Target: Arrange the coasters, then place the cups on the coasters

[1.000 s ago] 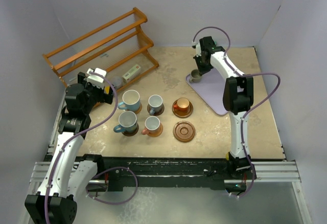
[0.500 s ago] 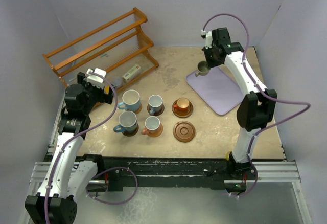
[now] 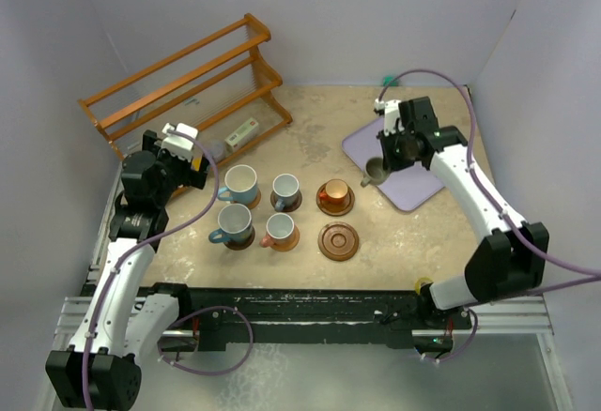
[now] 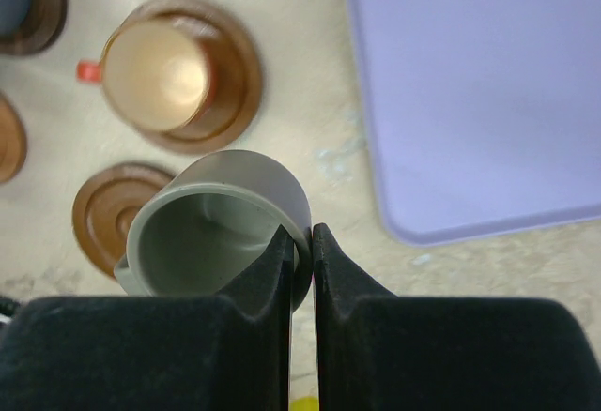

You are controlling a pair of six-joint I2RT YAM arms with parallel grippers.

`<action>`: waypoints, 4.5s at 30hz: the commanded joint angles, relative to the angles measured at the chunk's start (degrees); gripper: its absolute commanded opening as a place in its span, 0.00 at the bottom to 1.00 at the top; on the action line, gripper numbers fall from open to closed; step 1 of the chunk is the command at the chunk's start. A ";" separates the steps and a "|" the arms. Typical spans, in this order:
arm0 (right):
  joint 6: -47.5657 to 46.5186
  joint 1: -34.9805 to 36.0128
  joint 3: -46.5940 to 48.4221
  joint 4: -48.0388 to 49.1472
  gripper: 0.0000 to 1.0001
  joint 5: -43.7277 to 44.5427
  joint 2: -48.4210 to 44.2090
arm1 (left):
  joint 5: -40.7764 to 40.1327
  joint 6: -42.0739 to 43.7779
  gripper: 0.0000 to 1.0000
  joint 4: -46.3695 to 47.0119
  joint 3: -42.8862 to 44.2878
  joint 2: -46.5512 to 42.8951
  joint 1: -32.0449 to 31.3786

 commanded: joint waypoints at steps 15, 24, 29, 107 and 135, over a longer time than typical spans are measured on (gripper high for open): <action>5.80 11.09 -21.85 14.66 0.00 -10.73 -11.21 | -6.90 5.13 0.98 9.97 -0.79 4.07 0.45; 8.18 14.52 -22.25 15.51 0.00 -9.64 -6.34 | -9.74 4.98 0.98 12.41 -2.64 4.96 0.45; 8.55 15.48 -22.53 15.57 0.00 -8.43 -3.86 | -9.78 4.02 0.98 13.86 -3.30 6.50 0.46; 4.09 21.40 -19.94 9.75 0.48 -6.74 -9.73 | -13.41 8.31 0.98 14.10 -2.67 8.48 0.45; -31.70 27.26 -22.32 5.95 0.57 -13.14 -8.56 | -14.58 10.86 0.98 15.44 -3.23 9.43 0.45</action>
